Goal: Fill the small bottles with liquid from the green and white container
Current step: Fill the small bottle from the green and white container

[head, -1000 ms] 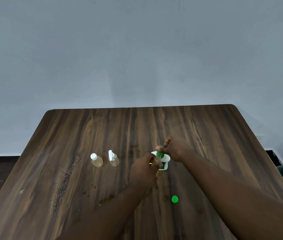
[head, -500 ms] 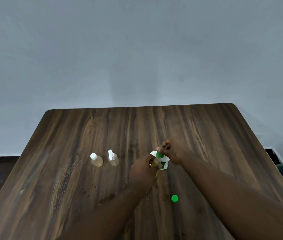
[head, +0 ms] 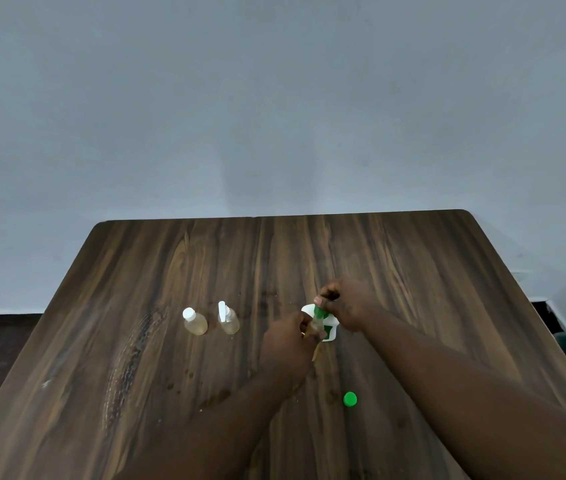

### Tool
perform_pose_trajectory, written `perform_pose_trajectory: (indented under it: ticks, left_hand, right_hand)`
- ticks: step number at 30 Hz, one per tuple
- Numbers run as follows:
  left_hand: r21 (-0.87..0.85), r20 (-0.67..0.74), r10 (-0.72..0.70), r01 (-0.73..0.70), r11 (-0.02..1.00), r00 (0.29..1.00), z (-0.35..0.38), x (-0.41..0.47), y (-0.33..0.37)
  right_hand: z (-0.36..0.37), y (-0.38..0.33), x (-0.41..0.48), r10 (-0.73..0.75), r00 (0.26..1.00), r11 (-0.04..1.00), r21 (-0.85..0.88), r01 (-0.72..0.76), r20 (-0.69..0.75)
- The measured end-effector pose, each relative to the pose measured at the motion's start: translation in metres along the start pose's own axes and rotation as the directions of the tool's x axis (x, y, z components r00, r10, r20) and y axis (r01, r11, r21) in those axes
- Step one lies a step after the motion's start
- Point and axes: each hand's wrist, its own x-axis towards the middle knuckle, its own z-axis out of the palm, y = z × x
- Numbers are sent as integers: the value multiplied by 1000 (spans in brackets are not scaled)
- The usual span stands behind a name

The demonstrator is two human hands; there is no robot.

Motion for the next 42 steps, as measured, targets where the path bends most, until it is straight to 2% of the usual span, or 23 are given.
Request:
perform_pose_trajectory:
  ticks: [3, 8, 13, 18, 25, 31, 36, 40, 42]
  left_hand:
    - [-9, 2, -10, 11, 1000, 1000, -1, 0, 1]
    - [-30, -3, -28, 28, 999, 1000, -2, 1, -2]
    - [-17, 14, -15, 15, 1000, 1000, 1, 0, -2]
    - [-29, 4, 3, -3, 1000, 1000, 1, 0, -2]
    - [-32, 15, 0, 1, 999, 1000, 1, 1, -3]
    - [-35, -12, 17, -18, 999, 1000, 2, 3, -5]
    - [-25, 3, 33, -33, 999, 999, 1, -1, -2]
    - [-118, 13, 24, -22, 993, 1000, -1, -2, -8]
    - [-191, 17, 3, 0, 982, 1000, -3, -2, -14]
  right_hand:
    - [1, -1, 0, 4, 1000, 1000, 13, -4, -15]
    - [-6, -4, 2, 13, 998, 997, 73, -17, 66]
    - [3, 3, 3, 9, 999, 996, 88, -12, 38]
    - [-2, 2, 5, 20, 997, 992, 120, -28, 70]
    - [1, 3, 5, 6, 999, 998, 59, -8, 37]
    - [-4, 4, 4, 9, 998, 996, 88, -14, 57]
    - [-1, -4, 0, 41, 999, 999, 27, -42, 17]
    - [-12, -5, -9, 14, 998, 996, 83, -18, 58]
    - [-18, -8, -19, 34, 999, 972, 232, -39, 24]
